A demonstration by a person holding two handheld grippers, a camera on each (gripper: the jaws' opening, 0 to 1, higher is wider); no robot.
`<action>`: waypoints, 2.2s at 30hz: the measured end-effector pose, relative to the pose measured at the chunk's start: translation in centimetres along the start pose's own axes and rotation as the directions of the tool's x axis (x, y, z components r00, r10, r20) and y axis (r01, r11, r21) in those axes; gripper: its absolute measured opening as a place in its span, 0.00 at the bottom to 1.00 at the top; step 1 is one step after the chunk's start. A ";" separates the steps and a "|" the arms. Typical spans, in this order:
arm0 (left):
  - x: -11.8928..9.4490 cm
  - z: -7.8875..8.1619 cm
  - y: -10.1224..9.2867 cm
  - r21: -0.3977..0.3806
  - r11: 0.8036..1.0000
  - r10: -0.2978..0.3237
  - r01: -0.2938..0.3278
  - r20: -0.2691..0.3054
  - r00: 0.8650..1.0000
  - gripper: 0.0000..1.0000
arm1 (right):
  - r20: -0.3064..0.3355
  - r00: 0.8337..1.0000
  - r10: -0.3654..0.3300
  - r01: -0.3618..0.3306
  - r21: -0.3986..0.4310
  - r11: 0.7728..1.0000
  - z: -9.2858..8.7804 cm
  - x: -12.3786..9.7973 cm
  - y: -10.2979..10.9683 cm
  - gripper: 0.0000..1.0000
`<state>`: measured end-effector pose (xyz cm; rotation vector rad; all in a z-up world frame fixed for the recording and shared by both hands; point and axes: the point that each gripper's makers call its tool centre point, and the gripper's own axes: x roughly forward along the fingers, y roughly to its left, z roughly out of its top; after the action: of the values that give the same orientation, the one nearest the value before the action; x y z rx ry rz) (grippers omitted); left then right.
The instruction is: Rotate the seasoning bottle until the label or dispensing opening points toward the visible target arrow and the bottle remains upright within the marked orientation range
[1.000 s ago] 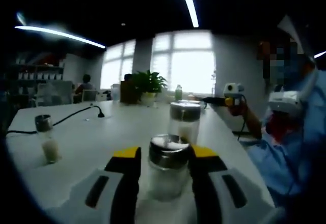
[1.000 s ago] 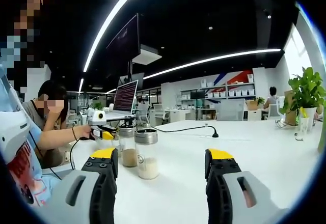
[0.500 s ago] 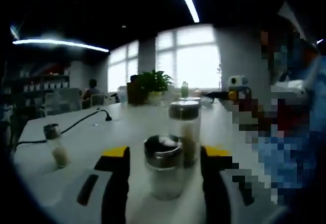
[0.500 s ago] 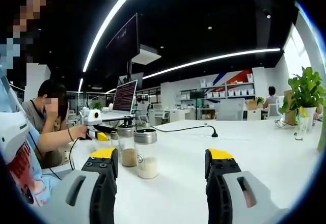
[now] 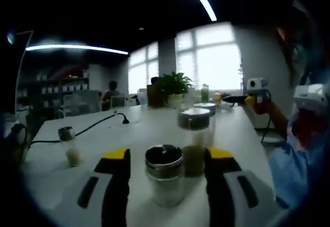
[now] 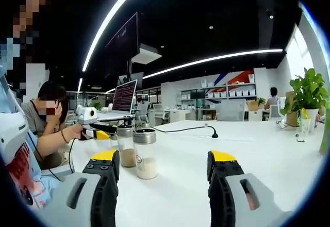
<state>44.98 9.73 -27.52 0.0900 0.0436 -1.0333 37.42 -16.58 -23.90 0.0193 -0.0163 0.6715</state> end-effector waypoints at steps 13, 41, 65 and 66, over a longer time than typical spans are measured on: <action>-1.1 -0.2 0.1 -0.040 0.983 0.180 -0.179 0.004 0.984 0.60 | -0.016 1.000 0.007 -0.007 -0.001 1.000 -0.4 0.3 0.3 0.71; -2.3 -0.3 -0.1 -0.108 0.826 0.558 -0.554 0.009 0.830 0.55 | -0.005 1.000 -0.015 0.014 -0.057 0.998 1.1 -0.6 0.4 0.71; -1.3 -0.2 1.2 -0.170 0.743 0.664 -0.647 0.069 0.745 0.49 | 0.018 0.993 -0.117 0.118 -0.087 0.989 2.2 -1.7 -1.4 0.72; -1.2 -0.2 1.3 -0.169 0.744 0.663 -0.647 0.066 0.746 0.49 | 0.011 0.992 -0.122 0.123 -0.113 0.986 2.1 -1.7 -1.3 0.73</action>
<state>45.46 11.45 -27.53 -0.0833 -0.0304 -0.3139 36.89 -18.75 -21.84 -0.0869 -0.0564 0.5465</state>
